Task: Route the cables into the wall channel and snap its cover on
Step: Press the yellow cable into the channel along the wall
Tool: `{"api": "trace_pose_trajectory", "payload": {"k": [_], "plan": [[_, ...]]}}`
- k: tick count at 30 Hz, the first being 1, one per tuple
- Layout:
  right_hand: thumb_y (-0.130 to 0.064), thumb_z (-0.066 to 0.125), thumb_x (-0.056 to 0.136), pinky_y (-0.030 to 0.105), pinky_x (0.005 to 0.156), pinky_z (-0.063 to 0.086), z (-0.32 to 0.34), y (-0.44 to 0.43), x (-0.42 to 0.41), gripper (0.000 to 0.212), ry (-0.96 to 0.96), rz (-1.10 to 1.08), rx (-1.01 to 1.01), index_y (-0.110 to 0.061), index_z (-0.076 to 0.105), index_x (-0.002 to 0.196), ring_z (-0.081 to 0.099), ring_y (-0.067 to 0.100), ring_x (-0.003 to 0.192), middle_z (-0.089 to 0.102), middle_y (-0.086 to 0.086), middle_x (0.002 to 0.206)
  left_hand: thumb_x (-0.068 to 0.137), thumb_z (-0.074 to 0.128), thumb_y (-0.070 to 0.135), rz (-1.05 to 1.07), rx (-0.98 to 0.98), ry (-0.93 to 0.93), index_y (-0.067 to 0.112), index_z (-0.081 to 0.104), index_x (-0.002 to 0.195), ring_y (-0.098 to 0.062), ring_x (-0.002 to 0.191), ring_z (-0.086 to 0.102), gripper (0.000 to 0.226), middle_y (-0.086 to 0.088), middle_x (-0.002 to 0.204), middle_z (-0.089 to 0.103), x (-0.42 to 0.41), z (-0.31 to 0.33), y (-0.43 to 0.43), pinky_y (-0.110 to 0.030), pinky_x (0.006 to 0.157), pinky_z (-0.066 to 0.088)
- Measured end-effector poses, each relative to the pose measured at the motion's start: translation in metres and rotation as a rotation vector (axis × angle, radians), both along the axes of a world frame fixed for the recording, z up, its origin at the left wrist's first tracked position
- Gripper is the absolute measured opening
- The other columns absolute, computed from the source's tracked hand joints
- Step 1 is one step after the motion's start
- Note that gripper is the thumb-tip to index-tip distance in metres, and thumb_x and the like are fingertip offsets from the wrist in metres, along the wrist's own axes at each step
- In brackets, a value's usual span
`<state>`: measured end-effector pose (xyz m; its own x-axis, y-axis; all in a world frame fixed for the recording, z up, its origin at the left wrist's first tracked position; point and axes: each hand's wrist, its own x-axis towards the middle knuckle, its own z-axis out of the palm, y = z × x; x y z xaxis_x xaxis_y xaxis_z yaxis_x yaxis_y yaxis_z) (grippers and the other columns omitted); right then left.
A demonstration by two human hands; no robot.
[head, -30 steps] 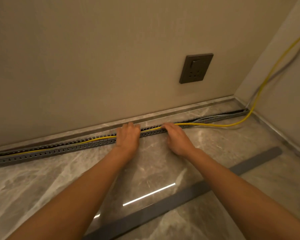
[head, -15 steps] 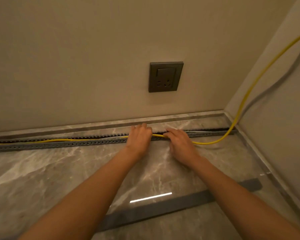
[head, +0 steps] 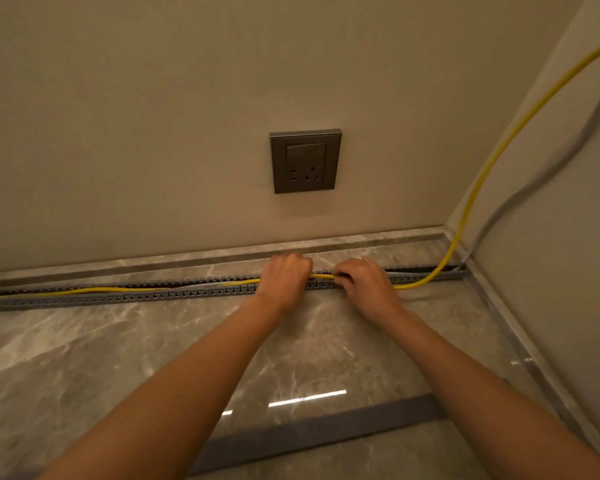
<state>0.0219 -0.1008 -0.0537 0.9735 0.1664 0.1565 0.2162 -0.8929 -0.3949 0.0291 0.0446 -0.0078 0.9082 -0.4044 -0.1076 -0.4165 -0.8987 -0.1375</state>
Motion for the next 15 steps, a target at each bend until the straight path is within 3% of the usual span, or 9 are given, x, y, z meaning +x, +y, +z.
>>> {"api": "trace_pose_trajectory", "payload": {"k": [4,7,15], "plan": [[-0.003,0.058,0.085,0.034,0.094,0.038,0.002,-0.02,-0.001,0.015,-0.007,-0.055,0.012,-0.002,0.07,0.093,0.062,0.033,0.096,0.073,0.016,0.098,0.1,0.04,0.017,-0.096,0.009,0.024,0.005,0.045,0.125,-0.034,0.115,0.056,0.029,-0.015,0.126,0.059,0.0,-0.007,-0.017,-0.04,0.092,0.043],[-0.006,0.06,0.083,0.027,0.084,0.031,0.004,-0.029,-0.002,0.01,-0.03,-0.158,0.024,-0.001,0.068,0.086,0.059,0.032,0.092,0.072,0.015,0.092,0.098,0.045,0.016,-0.092,0.023,0.02,0.007,0.043,0.127,-0.032,0.115,0.057,0.03,-0.014,0.126,0.059,0.001,-0.012,-0.022,-0.039,0.092,0.045],[-0.003,0.059,0.083,0.032,0.099,0.032,0.01,-0.045,0.0,0.009,0.008,-0.251,0.004,-0.002,0.068,0.084,0.061,0.033,0.093,0.073,0.016,0.09,0.094,0.045,0.002,-0.087,-0.023,-0.011,0.005,0.045,0.126,-0.03,0.121,0.05,0.031,-0.014,0.128,0.054,0.002,-0.015,-0.036,-0.038,0.092,0.047]]}}
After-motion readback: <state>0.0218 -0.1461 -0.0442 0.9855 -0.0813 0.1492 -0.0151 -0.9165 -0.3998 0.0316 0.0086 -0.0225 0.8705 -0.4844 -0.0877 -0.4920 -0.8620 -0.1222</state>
